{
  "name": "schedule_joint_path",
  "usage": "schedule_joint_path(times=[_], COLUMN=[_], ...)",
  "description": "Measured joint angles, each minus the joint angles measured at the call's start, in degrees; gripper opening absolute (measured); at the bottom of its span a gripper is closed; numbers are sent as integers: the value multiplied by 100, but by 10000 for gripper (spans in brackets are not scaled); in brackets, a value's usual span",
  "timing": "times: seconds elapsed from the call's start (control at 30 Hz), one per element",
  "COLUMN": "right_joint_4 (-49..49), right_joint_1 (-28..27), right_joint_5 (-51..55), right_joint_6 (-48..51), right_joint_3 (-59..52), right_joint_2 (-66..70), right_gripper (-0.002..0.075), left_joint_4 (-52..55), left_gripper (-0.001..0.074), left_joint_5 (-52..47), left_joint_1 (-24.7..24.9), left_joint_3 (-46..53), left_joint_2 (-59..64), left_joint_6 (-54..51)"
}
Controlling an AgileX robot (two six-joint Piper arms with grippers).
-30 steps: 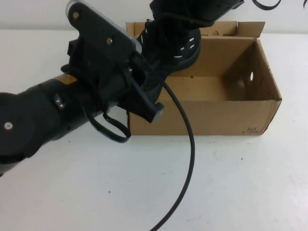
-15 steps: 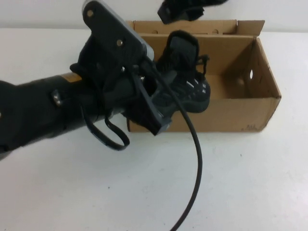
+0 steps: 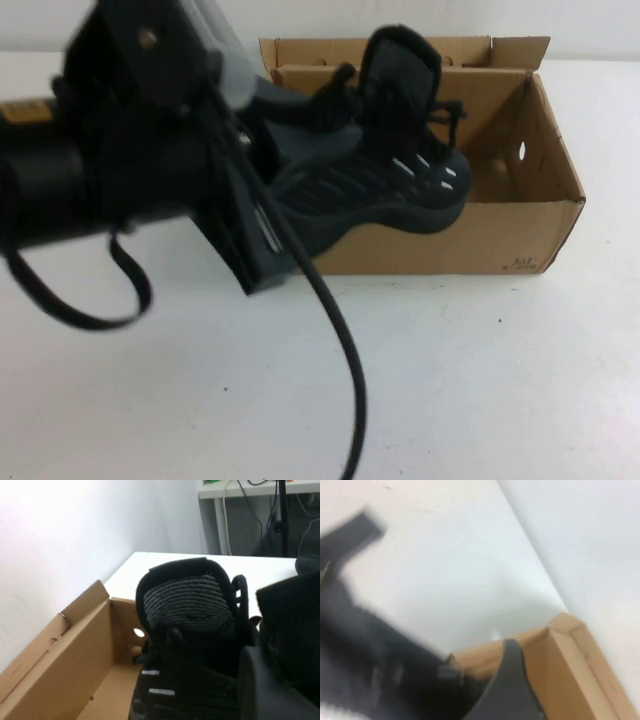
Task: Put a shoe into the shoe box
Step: Pick up the shoe from the table
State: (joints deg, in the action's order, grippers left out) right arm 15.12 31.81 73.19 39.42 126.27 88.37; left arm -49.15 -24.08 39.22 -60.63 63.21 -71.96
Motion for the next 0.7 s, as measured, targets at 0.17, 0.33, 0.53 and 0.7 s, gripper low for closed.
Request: schedule_joint_path(times=[0.17, 0.33, 0.53, 0.7], right_joint_4=[-152, -203, 348, 756], right_joint_1=[0, 0, 0, 0], right_joint_5=[-4, -4, -26, -259], right_joint_6=[236, 197, 193, 327], right_joint_3=[-1061, -2676, -4008, -4424], right_joint_2=[-790, -1436, -1634, -1634], right_gripper=[496, 496, 497, 510], left_joint_4=[-277, -1042, -1882, -1964], left_gripper=[66, 66, 66, 66], left_joint_5=[-1050, -2428, -4337, -4577], left_joint_1=[-829, -1843, -2939, -3205], left_joint_3=[-324, -359, -359, -363], left_joint_2=[-12, 2, 319, 562], left_joint_6=[-160, -747, -1043, -987])
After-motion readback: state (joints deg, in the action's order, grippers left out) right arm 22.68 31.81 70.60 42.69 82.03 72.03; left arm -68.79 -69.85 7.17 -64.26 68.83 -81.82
